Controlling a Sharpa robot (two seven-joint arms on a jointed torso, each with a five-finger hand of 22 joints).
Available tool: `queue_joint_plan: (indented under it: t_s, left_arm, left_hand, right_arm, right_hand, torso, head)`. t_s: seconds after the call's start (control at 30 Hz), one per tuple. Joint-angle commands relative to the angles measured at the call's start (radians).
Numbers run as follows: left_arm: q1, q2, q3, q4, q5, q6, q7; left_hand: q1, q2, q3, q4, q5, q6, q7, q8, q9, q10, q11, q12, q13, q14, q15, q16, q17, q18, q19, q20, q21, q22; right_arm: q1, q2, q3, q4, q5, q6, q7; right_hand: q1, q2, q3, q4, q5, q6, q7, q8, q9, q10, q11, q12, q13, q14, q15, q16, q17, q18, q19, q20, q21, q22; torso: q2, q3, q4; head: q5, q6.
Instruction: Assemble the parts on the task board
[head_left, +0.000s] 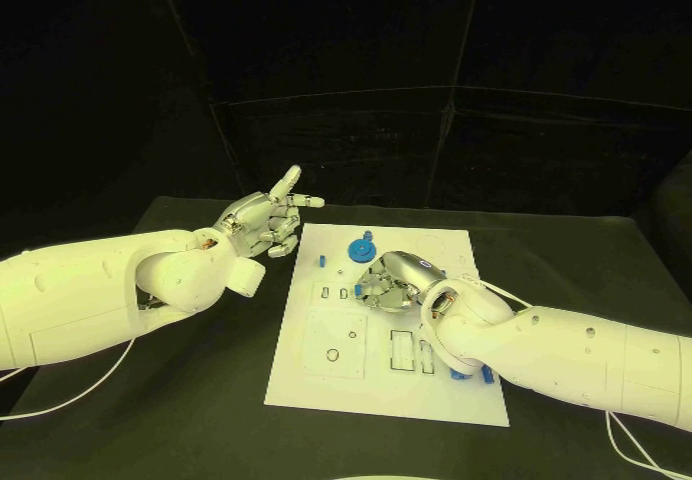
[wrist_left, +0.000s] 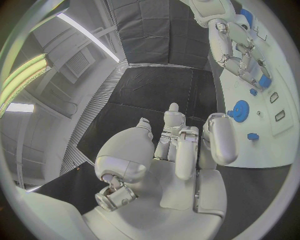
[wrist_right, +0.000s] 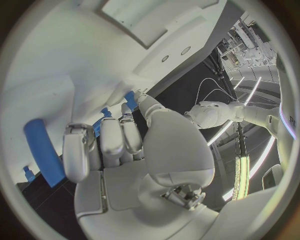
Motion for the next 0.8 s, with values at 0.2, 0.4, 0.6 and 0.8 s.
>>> queue_joint_plan:
  t_s: [0.2, 0.4, 0.6, 0.8]
  left_arm:
    - [0.001, 0.002, 0.001, -0.001, -0.005, 0.019, -0.002]
    - [0.001, 0.002, 0.001, -0.002, -0.005, 0.021, -0.003]
    - [0.001, 0.003, 0.001, -0.004, -0.005, 0.023, -0.005]
    - [0.001, 0.004, 0.001, -0.005, -0.005, 0.026, -0.007]
  left_hand:
    - [0.007, 0.000, 0.000, -0.007, 0.004, -0.004, 0.002, -0.006, 0.001, -0.006, 0.000, -0.005, -0.001, 0.102, 0.007, 0.003, 0.263, 0.009, -0.005, 0.000, -0.005, -0.001]
    - [0.007, 0.000, 0.000, -0.007, 0.004, -0.004, 0.002, -0.006, 0.001, -0.006, 0.000, -0.005, -0.001, 0.102, 0.007, 0.003, 0.263, 0.009, -0.005, 0.000, -0.005, -0.001]
    - [0.007, 0.000, 0.000, -0.007, 0.004, -0.004, 0.002, -0.006, 0.001, -0.006, 0.000, -0.005, -0.001, 0.102, 0.007, 0.003, 0.263, 0.009, -0.005, 0.000, -0.005, -0.001]
    - [0.007, 0.000, 0.000, -0.007, 0.004, -0.004, 0.002, -0.006, 0.001, -0.006, 0.000, -0.005, -0.001, 0.102, 0.007, 0.003, 0.263, 0.009, -0.005, 0.000, -0.005, -0.001]
  right_arm:
    - [-0.002, -0.006, -0.003, 0.004, -0.019, 0.044, -0.038]
    - [-0.002, -0.009, -0.003, 0.014, -0.038, 0.056, -0.046]
    - [-0.002, -0.011, -0.003, 0.020, -0.045, 0.057, -0.048]
    - [-0.002, -0.011, -0.003, 0.022, -0.046, 0.057, -0.045]
  right_hand:
    - [0.000, 0.006, 0.000, -0.001, -0.001, 0.015, -0.009, 0.004, 0.001, 0.002, -0.003, 0.000, 0.001, 0.013, 0.000, 0.005, 0.000, -0.013, 0.002, -0.002, 0.003, 0.136]
    - [0.000, 0.003, -0.001, -0.001, -0.002, 0.015, -0.009, 0.004, 0.001, 0.001, -0.003, -0.001, 0.000, 0.013, 0.000, 0.004, -0.001, -0.012, 0.001, -0.002, 0.002, 0.135]
    - [-0.001, 0.001, -0.003, -0.001, -0.003, 0.015, -0.009, 0.003, 0.001, 0.000, -0.003, -0.004, -0.002, 0.012, 0.000, 0.003, -0.004, -0.012, -0.001, -0.002, 0.000, 0.133]
    - [-0.001, 0.000, -0.004, -0.001, -0.004, 0.014, -0.008, 0.002, 0.001, -0.001, -0.002, -0.004, -0.003, 0.012, 0.000, 0.002, -0.006, -0.011, -0.002, -0.002, 0.000, 0.131]
  torso:
    - [0.000, 0.0000, -0.0005]
    - [0.000, -0.0001, 0.0002]
    - [0.000, -0.0001, 0.0001]
    - [0.000, -0.0007, 0.0001]
  head:
    - [-0.001, -0.002]
    - [-0.001, -0.003]
    - [-0.002, -0.003]
    - [-0.002, -0.002]
